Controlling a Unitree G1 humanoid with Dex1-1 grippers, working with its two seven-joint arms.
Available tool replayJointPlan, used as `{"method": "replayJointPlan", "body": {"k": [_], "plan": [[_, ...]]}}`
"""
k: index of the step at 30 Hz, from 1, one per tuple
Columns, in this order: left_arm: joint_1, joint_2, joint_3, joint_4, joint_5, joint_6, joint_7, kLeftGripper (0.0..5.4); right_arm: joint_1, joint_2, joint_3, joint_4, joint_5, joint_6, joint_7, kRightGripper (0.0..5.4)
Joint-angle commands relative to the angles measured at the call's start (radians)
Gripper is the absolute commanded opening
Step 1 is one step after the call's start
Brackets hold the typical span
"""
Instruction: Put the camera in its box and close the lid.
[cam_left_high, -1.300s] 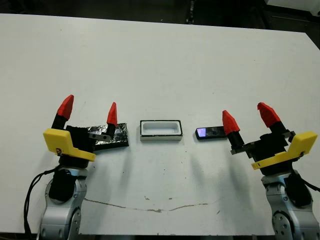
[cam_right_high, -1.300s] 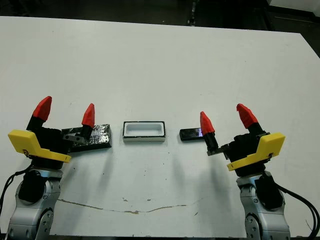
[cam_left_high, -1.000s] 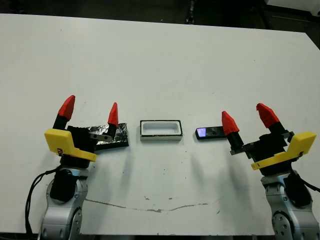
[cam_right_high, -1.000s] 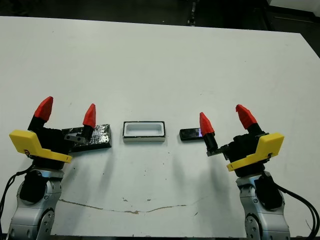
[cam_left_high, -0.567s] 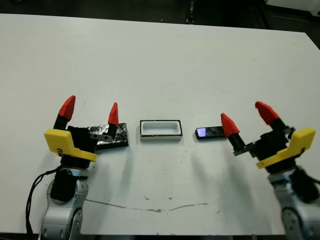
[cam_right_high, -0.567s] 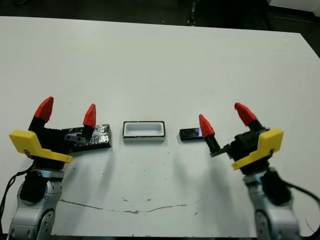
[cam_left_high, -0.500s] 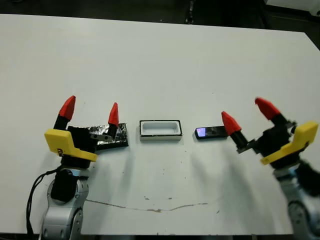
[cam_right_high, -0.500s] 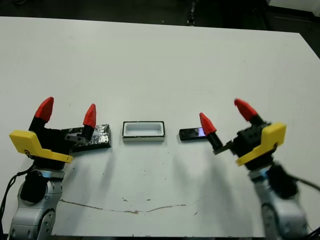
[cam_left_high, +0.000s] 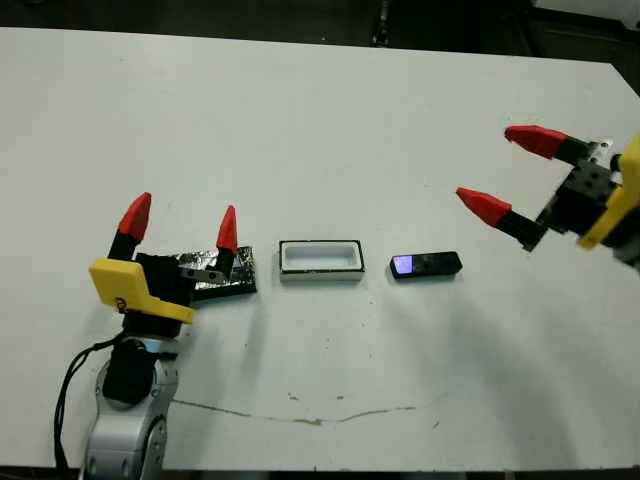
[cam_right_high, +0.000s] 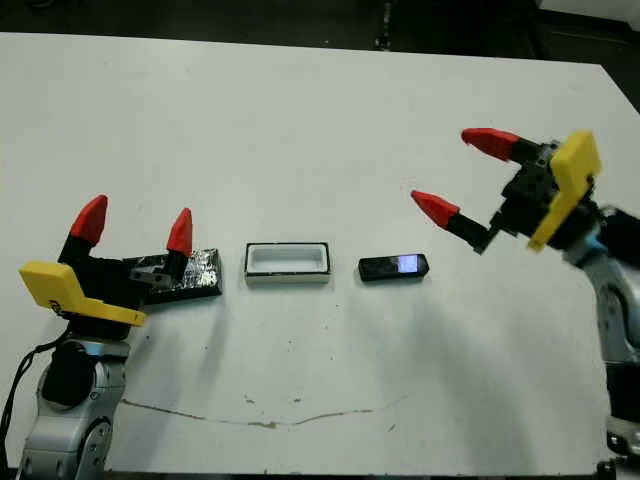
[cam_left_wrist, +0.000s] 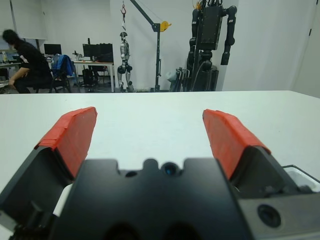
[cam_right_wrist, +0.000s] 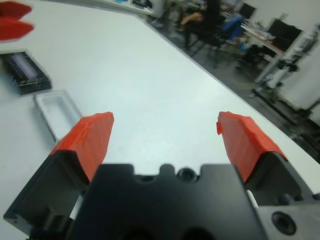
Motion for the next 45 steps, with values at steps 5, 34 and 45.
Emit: {"method": "replayJointPlan", "body": {"k": [5, 34, 45], "plan": [[0.014, 0.008, 0.003, 0.005, 0.009, 0.005, 0.001, 5.38, -0.227, -0.063, 0.147, 0.212, -0.115, -0.007, 0.24, 5.4], [0.006, 0.006, 0.001, -0.002, 0.018, 0.025, 0.009, 5.38, -0.381, 0.005, 0.471, 0.295, -0.441, 0.003, 0.431, 5.4], [0.003, 0.007, 0.001, -0.007, 0.015, 0.033, 0.006, 5.38, -0.366, 0.021, 0.479, 0.33, -0.446, -0.051, 0.461, 5.4]]}}
